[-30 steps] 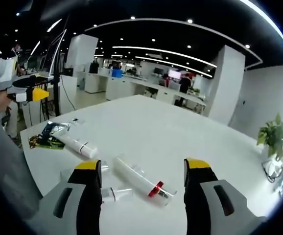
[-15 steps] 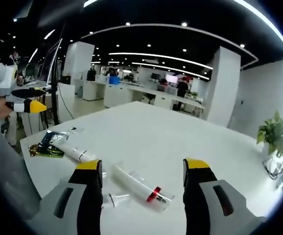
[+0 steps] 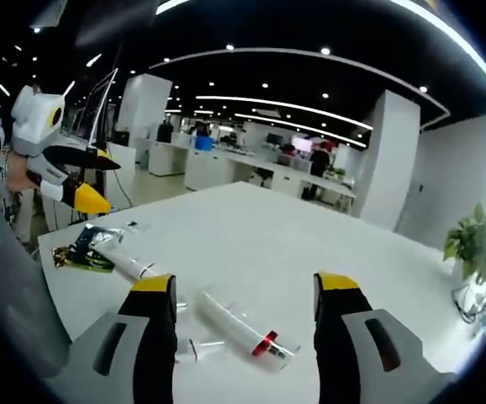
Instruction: Arrange the skincare products in the storage area until every visible bottle or jar stands upright without overlapping.
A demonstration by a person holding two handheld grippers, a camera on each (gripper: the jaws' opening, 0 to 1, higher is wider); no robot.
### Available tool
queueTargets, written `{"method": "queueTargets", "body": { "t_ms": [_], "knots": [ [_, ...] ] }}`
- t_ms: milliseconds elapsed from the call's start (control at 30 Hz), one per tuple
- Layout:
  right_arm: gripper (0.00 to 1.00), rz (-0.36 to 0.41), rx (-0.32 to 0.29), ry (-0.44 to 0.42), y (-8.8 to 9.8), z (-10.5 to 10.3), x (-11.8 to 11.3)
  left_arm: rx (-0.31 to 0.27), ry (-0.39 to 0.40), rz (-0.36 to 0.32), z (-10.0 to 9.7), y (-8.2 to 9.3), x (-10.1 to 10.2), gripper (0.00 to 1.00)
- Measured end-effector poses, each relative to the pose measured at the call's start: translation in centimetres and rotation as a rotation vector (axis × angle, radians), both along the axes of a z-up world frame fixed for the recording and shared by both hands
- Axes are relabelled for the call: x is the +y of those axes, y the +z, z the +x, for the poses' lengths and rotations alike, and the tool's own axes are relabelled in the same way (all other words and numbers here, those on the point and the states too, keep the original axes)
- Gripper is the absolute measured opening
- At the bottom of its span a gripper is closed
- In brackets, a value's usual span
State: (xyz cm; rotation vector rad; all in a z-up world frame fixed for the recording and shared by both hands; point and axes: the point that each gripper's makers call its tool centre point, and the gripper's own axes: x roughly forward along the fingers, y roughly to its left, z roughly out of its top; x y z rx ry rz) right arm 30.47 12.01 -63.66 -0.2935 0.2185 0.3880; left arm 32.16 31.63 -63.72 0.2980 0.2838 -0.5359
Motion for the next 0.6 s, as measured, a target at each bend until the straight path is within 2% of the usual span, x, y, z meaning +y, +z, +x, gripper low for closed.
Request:
{"method": "queueTargets", "body": {
  "t_ms": [167, 300, 600],
  "knots": [
    [0.63, -0.027, -0.005, 0.011, 0.0, 0.0, 0.2, 0.036, -0.030, -0.003, 1.2, -0.5, -1.2, 0.66],
    [0.63, -0.042, 0.004, -0.020, -0.2, 0.3, -0.4, 0.072, -0.073, 0.029, 2.2, -1.1, -2.5, 0.66],
    [0.63, -0.037, 0.011, -0.048, -0.3, 0.3, -1.1, 0.117, -0.168, 0.050, 3.6, -2.0, -5.8, 0.66]
  ]
}}
